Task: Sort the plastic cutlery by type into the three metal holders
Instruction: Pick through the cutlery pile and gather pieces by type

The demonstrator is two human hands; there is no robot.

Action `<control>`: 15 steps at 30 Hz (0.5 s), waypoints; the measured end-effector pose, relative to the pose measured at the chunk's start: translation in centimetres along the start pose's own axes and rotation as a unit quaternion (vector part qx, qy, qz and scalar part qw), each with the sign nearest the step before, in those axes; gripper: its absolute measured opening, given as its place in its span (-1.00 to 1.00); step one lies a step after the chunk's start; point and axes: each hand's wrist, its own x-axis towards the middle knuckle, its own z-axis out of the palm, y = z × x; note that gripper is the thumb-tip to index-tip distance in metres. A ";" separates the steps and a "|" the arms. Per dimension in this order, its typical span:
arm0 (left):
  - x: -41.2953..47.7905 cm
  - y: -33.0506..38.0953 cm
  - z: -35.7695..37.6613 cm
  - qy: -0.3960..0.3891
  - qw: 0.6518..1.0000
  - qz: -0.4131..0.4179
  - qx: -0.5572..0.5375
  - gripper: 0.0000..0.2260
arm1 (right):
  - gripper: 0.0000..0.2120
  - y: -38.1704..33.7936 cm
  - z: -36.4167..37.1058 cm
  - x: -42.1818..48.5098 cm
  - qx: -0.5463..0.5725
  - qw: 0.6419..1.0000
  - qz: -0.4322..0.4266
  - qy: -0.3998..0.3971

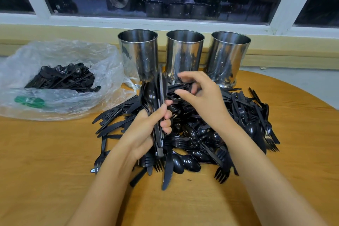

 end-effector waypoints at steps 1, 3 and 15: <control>0.1 0.1 -0.1 0.017 1.000 0.015 -0.001 -0.72 | -0.78 0.4 -0.8 -0.5 -0.004 0.999 0.038 -0.007; 0.2 0.1 -0.3 0.044 0.998 0.035 -0.010 -0.73 | -0.90 1.4 -2.0 -1.7 -0.046 0.990 0.116 -0.069; 0.4 -0.4 -0.4 0.062 0.997 0.038 0.001 -0.77 | -0.86 3.4 -0.9 -4.2 -0.154 0.967 0.161 -0.121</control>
